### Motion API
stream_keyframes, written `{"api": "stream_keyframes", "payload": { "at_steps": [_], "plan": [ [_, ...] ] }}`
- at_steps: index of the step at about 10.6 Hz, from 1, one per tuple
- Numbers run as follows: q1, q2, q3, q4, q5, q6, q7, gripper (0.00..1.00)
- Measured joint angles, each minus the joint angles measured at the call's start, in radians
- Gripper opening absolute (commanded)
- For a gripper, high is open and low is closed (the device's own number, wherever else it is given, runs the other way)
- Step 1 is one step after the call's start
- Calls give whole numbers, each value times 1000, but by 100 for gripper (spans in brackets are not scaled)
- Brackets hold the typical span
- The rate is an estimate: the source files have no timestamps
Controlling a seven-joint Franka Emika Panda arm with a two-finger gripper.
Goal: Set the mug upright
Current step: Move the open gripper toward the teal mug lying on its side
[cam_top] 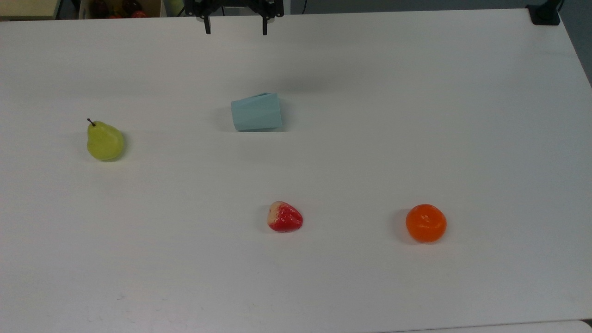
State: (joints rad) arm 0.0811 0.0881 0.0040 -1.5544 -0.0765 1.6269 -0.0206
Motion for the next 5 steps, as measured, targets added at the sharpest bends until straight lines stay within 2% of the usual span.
{"api": "stream_keyframes", "payload": {
  "at_steps": [5],
  "plan": [
    [3, 20, 0, -9, 0, 0, 54, 100]
  ]
}}
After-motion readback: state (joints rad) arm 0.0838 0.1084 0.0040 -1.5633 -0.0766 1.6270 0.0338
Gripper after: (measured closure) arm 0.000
